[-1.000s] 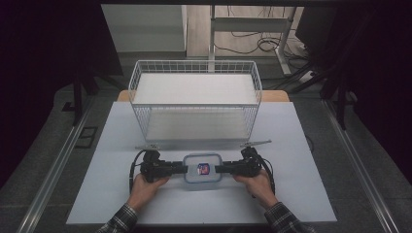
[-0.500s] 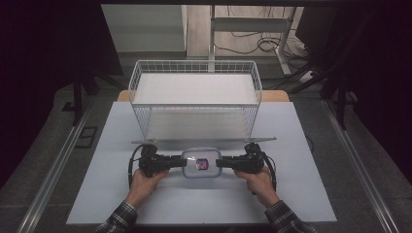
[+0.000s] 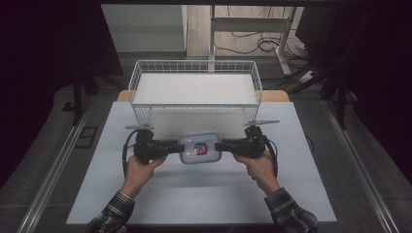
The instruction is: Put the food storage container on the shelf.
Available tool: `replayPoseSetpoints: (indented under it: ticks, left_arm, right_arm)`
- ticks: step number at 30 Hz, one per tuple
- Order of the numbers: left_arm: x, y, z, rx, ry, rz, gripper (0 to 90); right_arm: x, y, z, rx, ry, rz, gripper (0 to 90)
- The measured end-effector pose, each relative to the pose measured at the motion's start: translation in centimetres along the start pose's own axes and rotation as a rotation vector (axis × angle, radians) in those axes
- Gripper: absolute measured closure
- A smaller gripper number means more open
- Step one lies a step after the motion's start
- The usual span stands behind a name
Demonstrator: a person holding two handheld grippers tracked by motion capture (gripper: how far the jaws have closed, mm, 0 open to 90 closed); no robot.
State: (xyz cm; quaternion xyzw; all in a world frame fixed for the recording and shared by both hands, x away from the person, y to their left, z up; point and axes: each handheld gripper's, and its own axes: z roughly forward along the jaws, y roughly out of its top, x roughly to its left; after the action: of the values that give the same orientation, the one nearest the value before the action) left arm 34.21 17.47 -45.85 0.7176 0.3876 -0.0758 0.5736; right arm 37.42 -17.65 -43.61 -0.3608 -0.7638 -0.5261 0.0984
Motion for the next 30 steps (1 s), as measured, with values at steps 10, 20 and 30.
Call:
replayPoseSetpoints:
  ticks: [10,20,30]
  left_arm:
    - [-1.2,4.6,-1.1,-0.017,0.026,0.03,57.5]
    - [-2.0,9.6,-2.4,-0.024,0.056,0.06,57.4]
    - [-1.1,14.3,-3.2,-0.042,0.053,0.081,57.3]
  right_arm:
    - [1.1,4.1,-1.1,-0.031,-0.002,-0.022,57.9]
    - [1.6,8.5,-1.6,-0.07,0.016,-0.03,57.9]
    - [1.7,13.3,-1.7,-0.107,0.007,-0.057,57.9]
